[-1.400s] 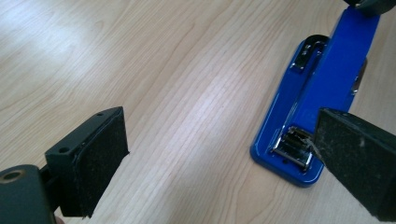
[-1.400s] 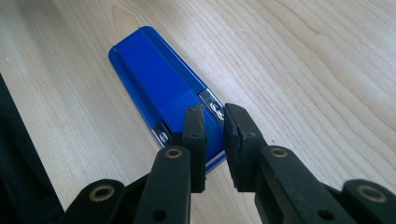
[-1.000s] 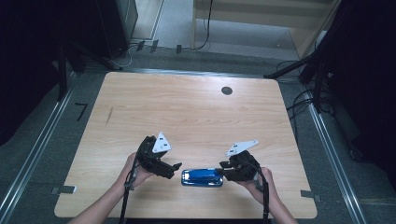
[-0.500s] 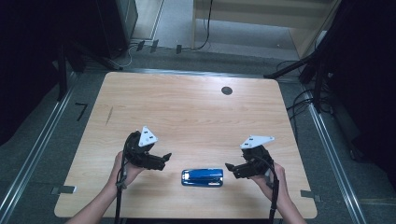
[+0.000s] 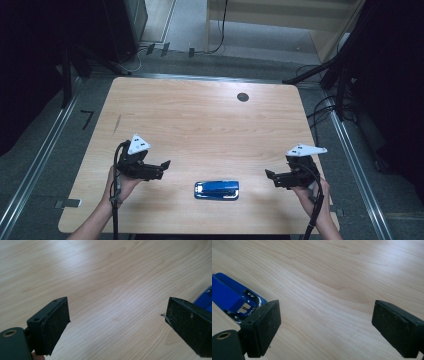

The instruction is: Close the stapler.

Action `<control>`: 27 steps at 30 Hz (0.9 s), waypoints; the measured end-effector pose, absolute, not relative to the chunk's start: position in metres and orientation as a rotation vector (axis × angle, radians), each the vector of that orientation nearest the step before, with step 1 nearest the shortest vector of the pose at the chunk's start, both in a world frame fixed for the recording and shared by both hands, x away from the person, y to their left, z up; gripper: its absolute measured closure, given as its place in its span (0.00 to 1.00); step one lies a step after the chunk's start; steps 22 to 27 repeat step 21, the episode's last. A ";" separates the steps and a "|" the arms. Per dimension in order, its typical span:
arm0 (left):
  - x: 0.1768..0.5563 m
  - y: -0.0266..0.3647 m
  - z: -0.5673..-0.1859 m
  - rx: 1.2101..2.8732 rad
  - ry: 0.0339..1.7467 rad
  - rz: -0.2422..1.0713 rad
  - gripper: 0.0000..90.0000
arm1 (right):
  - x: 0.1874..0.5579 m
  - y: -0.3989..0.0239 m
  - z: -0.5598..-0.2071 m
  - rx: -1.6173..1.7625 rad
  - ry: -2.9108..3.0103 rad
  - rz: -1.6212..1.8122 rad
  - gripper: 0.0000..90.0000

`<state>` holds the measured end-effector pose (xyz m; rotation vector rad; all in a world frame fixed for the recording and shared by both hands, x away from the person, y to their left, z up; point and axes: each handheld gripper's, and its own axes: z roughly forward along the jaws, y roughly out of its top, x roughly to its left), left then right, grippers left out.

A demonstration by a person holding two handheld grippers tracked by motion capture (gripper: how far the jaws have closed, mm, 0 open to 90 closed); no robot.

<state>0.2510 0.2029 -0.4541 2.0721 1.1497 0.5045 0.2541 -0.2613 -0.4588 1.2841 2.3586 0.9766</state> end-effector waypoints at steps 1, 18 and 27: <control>0.251 0.205 -0.455 2.071 1.160 0.509 0.07 | 0.253 -0.266 -0.460 1.306 2.346 0.970 0.09; 0.281 0.224 -0.493 2.180 1.316 0.499 0.05 | 0.265 -0.317 -0.514 1.577 2.253 0.789 0.00; 0.285 0.222 -0.503 2.223 1.320 0.489 0.03 | 0.268 -0.318 -0.524 1.604 2.255 0.784 0.00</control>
